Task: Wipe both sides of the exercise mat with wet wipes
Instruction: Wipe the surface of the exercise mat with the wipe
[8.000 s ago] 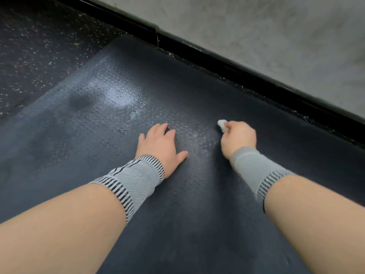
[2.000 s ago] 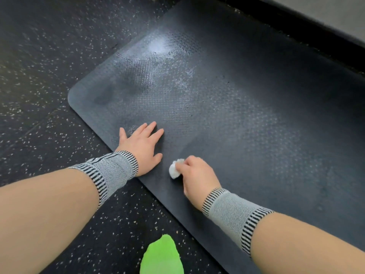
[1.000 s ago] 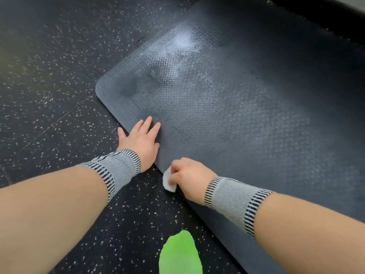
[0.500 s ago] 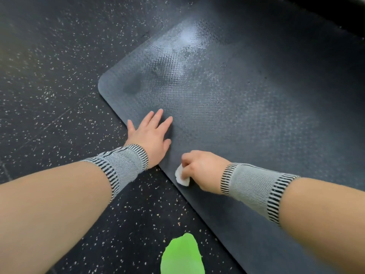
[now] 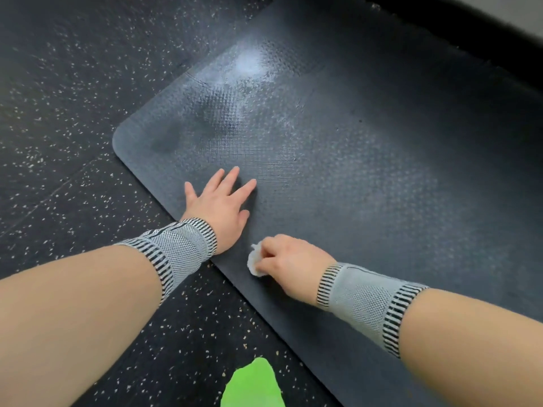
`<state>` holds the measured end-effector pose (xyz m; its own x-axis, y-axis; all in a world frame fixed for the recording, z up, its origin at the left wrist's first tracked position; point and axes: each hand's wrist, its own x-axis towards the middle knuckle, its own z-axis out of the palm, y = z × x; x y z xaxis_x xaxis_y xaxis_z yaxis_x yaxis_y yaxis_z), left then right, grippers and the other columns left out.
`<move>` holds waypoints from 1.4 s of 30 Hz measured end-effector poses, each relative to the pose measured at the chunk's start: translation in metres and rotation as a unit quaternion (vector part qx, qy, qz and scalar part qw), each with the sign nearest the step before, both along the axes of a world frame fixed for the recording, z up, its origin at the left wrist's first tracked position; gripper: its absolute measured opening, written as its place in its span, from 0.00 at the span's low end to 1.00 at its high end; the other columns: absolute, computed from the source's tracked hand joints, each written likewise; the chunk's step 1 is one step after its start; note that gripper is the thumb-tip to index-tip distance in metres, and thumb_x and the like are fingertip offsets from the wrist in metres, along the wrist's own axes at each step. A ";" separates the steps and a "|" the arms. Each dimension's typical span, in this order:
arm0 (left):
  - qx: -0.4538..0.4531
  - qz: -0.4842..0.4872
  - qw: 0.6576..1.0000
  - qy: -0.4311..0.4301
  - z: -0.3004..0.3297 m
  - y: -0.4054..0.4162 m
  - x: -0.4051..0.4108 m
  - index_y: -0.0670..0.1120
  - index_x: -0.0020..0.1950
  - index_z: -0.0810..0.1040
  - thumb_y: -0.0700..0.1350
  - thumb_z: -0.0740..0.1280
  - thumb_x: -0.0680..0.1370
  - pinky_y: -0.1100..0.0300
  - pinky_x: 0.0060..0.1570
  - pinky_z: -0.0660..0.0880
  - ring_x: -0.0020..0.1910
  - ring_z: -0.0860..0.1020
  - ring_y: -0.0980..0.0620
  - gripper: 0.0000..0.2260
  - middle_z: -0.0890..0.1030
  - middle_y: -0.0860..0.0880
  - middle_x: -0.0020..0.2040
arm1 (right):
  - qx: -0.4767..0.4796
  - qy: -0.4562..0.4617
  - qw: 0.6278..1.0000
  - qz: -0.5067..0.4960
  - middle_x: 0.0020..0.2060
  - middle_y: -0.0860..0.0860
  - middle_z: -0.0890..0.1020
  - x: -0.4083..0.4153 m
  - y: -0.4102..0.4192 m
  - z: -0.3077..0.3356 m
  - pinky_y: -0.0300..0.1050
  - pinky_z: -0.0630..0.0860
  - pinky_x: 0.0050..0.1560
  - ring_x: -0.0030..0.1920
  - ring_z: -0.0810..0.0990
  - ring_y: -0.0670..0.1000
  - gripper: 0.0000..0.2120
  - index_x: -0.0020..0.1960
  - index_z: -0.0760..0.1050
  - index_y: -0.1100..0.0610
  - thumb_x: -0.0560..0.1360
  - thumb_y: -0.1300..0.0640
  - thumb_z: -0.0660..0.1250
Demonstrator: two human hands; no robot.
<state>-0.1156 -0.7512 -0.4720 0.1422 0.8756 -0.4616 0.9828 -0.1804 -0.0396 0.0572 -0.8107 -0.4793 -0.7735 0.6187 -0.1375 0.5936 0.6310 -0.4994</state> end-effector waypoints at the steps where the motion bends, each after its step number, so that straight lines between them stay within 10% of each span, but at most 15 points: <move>1: -0.001 -0.003 1.000 -0.003 0.000 0.000 0.002 0.60 0.79 0.46 0.54 0.54 0.83 0.30 0.71 0.47 0.79 0.41 0.50 0.27 0.41 0.53 0.81 | 0.006 -0.016 1.000 -0.013 0.49 0.57 0.74 0.012 0.014 0.000 0.48 0.73 0.47 0.49 0.75 0.60 0.09 0.52 0.77 0.58 0.76 0.60 0.60; 7: -0.001 -0.015 1.000 -0.012 -0.003 0.006 0.013 0.60 0.79 0.46 0.55 0.53 0.83 0.30 0.71 0.46 0.79 0.41 0.50 0.26 0.41 0.53 0.81 | 0.073 -0.102 0.913 -0.389 0.54 0.55 0.73 0.071 0.088 -0.008 0.44 0.70 0.52 0.53 0.76 0.59 0.11 0.56 0.79 0.55 0.76 0.58 0.62; 11: 0.003 -0.021 0.999 -0.027 -0.006 0.013 0.029 0.60 0.79 0.46 0.53 0.53 0.83 0.30 0.71 0.47 0.79 0.41 0.51 0.26 0.41 0.53 0.81 | 0.015 -0.016 0.974 -0.226 0.55 0.55 0.74 0.030 0.039 -0.014 0.45 0.70 0.61 0.61 0.74 0.57 0.12 0.55 0.77 0.53 0.74 0.62 0.61; 14: 0.000 -0.028 0.999 -0.042 -0.007 0.019 0.042 0.60 0.79 0.47 0.52 0.53 0.83 0.30 0.71 0.46 0.79 0.41 0.51 0.26 0.41 0.54 0.81 | 0.004 -0.023 0.995 -0.093 0.46 0.57 0.75 0.033 0.032 -0.001 0.53 0.78 0.45 0.47 0.78 0.61 0.10 0.49 0.77 0.57 0.70 0.66 0.67; 21: 0.002 -0.039 0.998 -0.053 -0.012 0.031 0.057 0.60 0.80 0.46 0.53 0.52 0.84 0.31 0.71 0.46 0.79 0.41 0.51 0.26 0.41 0.54 0.80 | 0.065 -0.102 0.884 -0.452 0.54 0.56 0.74 0.098 0.116 -0.001 0.47 0.70 0.52 0.54 0.76 0.59 0.11 0.55 0.77 0.56 0.77 0.55 0.59; 28: 0.010 -0.020 0.996 -0.089 -0.014 0.047 0.072 0.59 0.80 0.48 0.50 0.55 0.83 0.33 0.72 0.44 0.79 0.41 0.51 0.27 0.43 0.55 0.81 | 0.013 -0.054 0.982 -0.179 0.48 0.59 0.73 0.068 0.074 0.003 0.48 0.68 0.41 0.45 0.77 0.62 0.07 0.52 0.76 0.59 0.74 0.63 0.64; 35: 0.030 -0.023 0.995 -0.092 -0.012 0.073 0.083 0.58 0.80 0.48 0.53 0.53 0.83 0.34 0.73 0.44 0.79 0.42 0.51 0.26 0.44 0.54 0.81 | 0.073 -0.116 0.866 -0.481 0.52 0.56 0.74 0.128 0.149 -0.002 0.46 0.69 0.48 0.52 0.76 0.60 0.08 0.52 0.77 0.56 0.75 0.61 0.60; 42: 0.034 -0.047 0.994 -0.090 -0.014 0.097 0.115 0.57 0.80 0.47 0.53 0.52 0.83 0.35 0.73 0.44 0.79 0.43 0.51 0.26 0.44 0.54 0.81 | 0.043 -0.068 0.975 -0.210 0.49 0.58 0.74 0.110 0.118 0.001 0.50 0.72 0.43 0.44 0.77 0.62 0.07 0.51 0.77 0.59 0.74 0.63 0.64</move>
<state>-0.0010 -0.6538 -0.4865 0.3005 0.8828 -0.3611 0.9537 -0.2753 0.1208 0.1675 -0.6930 -0.4783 -0.4286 0.8901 -0.1550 0.8649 0.3547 -0.3551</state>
